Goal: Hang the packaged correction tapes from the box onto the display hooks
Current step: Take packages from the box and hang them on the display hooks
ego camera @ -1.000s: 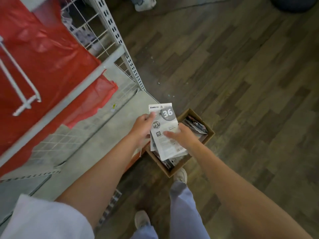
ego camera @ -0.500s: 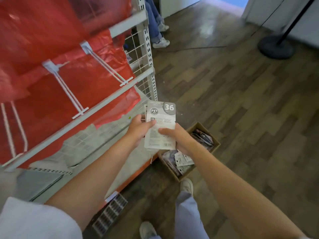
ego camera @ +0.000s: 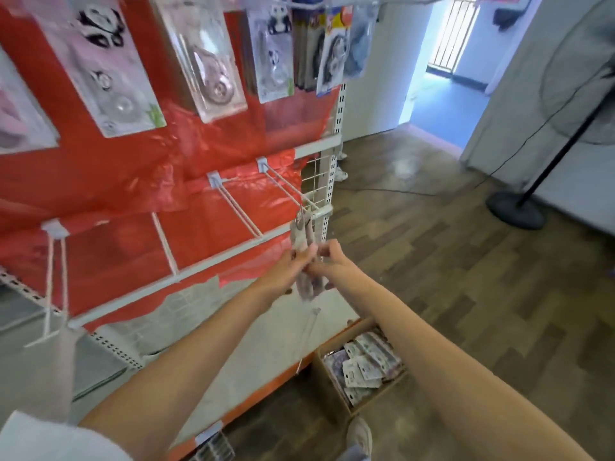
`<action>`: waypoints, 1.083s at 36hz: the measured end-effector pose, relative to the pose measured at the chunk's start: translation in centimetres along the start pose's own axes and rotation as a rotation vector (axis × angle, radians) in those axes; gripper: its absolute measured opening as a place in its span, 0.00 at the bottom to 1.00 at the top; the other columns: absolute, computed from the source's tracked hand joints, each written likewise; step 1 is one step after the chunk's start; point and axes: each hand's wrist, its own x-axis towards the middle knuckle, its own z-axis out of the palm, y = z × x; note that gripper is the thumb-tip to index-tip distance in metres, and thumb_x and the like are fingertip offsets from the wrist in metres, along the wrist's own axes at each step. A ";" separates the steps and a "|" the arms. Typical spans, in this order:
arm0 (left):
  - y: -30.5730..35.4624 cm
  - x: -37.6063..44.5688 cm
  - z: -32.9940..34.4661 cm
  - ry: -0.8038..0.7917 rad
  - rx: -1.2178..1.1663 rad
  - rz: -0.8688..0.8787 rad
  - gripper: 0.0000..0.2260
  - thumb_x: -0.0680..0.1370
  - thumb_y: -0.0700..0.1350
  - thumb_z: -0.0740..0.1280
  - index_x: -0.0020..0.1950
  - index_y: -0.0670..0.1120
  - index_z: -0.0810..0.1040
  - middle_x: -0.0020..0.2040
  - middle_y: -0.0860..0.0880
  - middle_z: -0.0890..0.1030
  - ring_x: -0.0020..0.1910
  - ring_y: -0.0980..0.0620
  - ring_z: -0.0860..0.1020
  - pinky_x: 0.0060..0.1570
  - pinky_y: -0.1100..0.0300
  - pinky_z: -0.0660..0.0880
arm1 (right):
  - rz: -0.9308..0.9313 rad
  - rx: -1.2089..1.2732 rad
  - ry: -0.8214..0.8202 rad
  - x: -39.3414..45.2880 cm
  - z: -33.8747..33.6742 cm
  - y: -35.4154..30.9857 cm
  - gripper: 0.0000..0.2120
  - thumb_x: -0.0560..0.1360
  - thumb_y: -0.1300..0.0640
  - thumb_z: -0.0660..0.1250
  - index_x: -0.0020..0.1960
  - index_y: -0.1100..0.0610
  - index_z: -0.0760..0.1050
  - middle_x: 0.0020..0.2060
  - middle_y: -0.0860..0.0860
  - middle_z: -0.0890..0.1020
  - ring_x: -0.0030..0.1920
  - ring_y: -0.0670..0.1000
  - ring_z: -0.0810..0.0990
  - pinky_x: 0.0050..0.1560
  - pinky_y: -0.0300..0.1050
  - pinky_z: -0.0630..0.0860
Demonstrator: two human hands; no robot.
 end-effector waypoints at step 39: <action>2.5 -11.6 -17.0 0.502 -0.394 0.345 0.11 0.74 0.37 0.71 0.54 0.47 0.79 0.49 0.46 0.84 0.43 0.50 0.83 0.46 0.56 0.79 | -0.307 0.110 0.230 0.1 7.7 -9.8 0.15 0.76 0.55 0.67 0.54 0.59 0.63 0.43 0.50 0.65 0.43 0.50 0.66 0.38 0.43 0.64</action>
